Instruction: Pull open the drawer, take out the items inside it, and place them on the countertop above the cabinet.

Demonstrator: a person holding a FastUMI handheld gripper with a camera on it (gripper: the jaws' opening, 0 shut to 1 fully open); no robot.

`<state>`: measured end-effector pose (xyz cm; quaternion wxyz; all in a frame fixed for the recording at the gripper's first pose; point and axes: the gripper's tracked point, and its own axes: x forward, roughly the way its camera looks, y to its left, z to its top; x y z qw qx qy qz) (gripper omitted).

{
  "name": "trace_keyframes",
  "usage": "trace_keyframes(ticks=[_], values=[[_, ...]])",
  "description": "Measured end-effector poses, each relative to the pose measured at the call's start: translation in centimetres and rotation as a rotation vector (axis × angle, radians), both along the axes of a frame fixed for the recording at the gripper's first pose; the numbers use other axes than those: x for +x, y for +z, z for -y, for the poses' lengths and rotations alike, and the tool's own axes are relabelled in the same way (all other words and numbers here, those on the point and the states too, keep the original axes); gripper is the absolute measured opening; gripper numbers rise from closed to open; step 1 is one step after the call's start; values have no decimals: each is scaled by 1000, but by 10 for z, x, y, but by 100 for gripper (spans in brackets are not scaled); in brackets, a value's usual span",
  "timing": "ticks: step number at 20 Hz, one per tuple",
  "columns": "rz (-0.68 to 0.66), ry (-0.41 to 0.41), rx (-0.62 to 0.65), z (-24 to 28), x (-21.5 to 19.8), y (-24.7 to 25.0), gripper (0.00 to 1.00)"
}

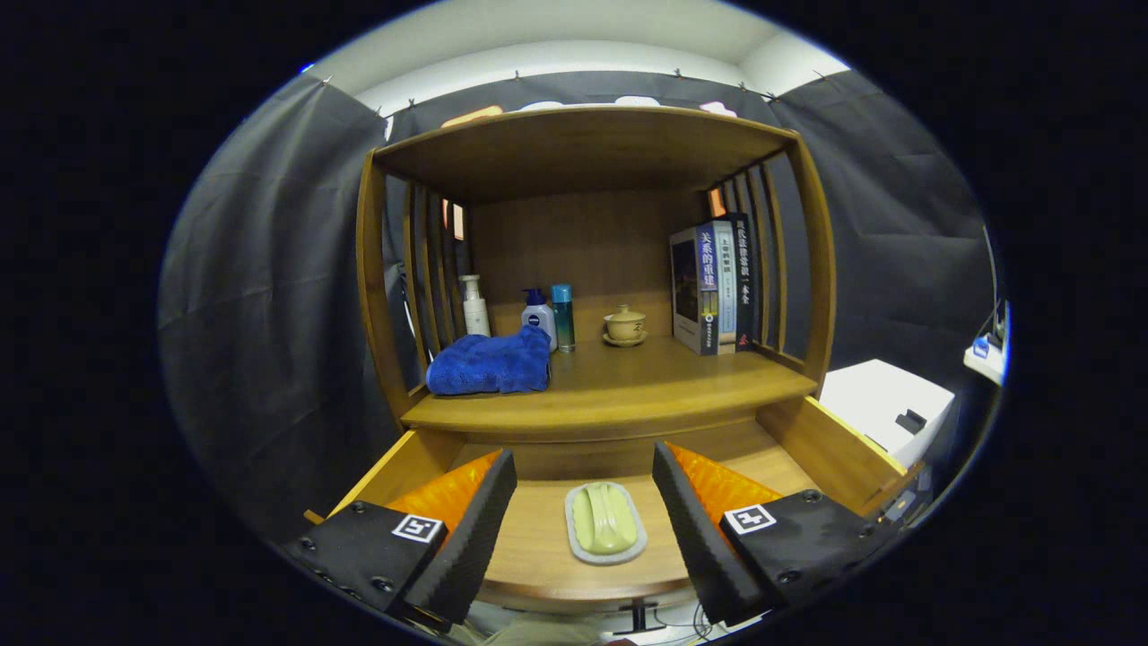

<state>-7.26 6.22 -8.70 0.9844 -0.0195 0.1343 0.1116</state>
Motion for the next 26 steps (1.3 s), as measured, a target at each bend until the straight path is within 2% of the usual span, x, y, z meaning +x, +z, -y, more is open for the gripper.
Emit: trace_keyframes(ticks=[3,10,15,17,26], values=[[-47,14,-33,-8,22,-6,99],[-223,-19,-56,-11,70,-27,99],[-376,-33,-49,-12,88,-55,99],[-465,-23,-65,-12,90,-72,99],[-697,-24,-141,-9,97,-118,99]])
